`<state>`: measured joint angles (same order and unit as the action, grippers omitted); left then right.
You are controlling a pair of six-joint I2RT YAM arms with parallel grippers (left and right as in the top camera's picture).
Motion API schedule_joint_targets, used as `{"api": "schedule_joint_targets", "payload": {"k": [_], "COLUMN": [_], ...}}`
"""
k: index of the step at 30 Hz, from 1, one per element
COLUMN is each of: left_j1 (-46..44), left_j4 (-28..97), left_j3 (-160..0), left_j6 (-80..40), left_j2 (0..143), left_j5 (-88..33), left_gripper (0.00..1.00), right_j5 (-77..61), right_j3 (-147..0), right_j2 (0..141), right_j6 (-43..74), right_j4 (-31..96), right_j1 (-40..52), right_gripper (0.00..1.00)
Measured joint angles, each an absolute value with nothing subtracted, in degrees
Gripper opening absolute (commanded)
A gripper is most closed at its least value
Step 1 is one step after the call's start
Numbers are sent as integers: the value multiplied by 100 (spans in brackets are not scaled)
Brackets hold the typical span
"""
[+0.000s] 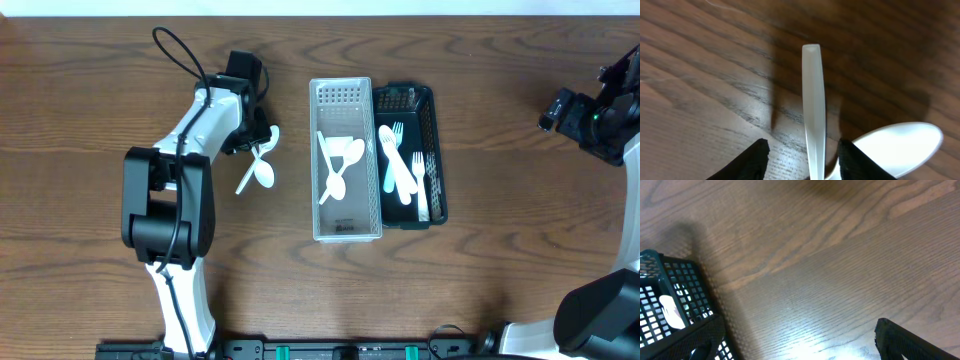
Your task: Pack container
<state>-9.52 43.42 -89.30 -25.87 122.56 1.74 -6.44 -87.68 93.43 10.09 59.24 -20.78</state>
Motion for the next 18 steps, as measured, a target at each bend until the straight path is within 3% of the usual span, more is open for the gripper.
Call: {"api": "schedule_joint_targets", "payload": {"k": [6, 7, 8, 18], "left_j1": [-952, -952, -952, -956], "left_j4": [4342, 4344, 4346, 5052], "left_j3": [-8927, -8927, -8927, -9021], "left_j6": [-2611, -2604, -2622, -2158], "left_j2": [12344, 12344, 12344, 12145], "left_j5": [169, 172, 169, -176], "left_gripper": [19, 9, 6, 6], "right_j5": [-644, -644, -644, -644], "right_j3": [-8768, -8768, -8768, -8768], "right_j2": [9343, 9343, 9343, 9343], "right_j6": [1009, 1009, 1009, 1009], "right_j4": [5948, 5961, 5970, 6101], "right_j1": [-2078, -2078, -2078, -2078], "right_gripper": [99, 99, 99, 99]}}
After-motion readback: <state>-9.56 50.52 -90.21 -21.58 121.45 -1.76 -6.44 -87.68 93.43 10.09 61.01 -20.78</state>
